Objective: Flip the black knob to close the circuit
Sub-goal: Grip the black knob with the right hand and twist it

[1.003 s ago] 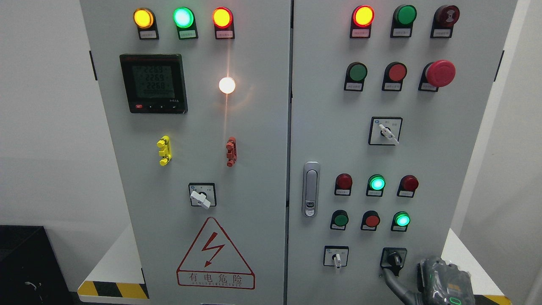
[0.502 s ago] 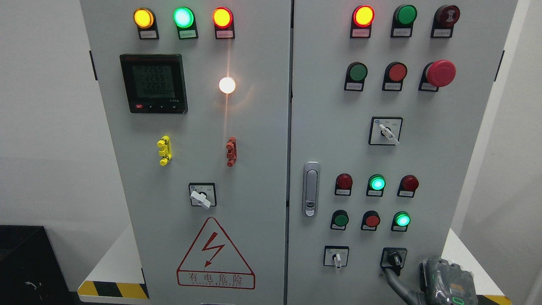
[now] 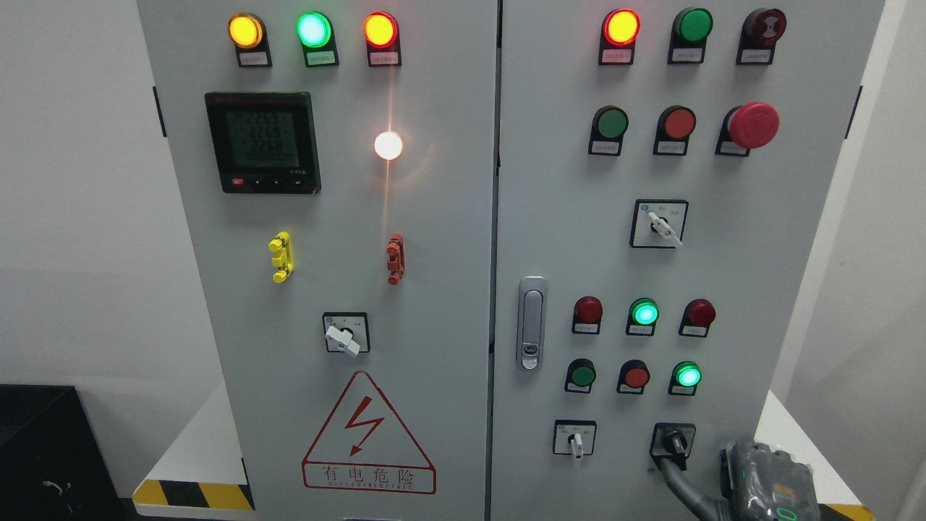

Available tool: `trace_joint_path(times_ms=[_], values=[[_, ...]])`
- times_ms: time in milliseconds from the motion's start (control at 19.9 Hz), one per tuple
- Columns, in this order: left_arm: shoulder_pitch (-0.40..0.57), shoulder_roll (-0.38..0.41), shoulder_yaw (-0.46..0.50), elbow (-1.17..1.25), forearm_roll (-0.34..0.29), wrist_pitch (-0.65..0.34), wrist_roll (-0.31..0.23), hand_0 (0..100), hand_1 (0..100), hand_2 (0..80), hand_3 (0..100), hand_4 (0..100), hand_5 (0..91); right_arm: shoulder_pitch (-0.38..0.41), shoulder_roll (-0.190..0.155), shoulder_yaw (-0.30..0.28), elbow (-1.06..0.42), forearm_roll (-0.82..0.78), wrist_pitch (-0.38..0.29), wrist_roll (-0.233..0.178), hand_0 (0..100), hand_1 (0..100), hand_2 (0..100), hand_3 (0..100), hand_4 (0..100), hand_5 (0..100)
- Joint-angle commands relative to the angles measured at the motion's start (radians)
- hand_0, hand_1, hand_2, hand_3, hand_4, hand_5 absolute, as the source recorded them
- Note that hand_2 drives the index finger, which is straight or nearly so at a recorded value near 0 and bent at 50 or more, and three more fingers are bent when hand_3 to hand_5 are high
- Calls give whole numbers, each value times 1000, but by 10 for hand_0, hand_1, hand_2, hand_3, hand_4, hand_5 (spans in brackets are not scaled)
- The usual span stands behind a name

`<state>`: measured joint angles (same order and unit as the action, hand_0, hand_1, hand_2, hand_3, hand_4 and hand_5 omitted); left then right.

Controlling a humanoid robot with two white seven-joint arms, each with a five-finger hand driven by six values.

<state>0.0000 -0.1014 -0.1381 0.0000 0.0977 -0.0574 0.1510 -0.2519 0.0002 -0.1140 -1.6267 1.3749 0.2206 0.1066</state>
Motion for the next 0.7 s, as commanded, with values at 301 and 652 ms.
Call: trace_joint_path(times_ms=[301, 652], values=[[23, 0, 0, -31, 0, 1, -1, 120, 556, 0, 0, 0, 0, -1, 1, -22, 1, 0, -1, -1, 0, 0, 940, 1000, 952, 997], [23, 0, 0, -31, -1, 1, -1, 120, 556, 0, 0, 0, 0, -7, -2, -27, 1, -7, -1, -13, 0, 0, 939, 1000, 951, 997]])
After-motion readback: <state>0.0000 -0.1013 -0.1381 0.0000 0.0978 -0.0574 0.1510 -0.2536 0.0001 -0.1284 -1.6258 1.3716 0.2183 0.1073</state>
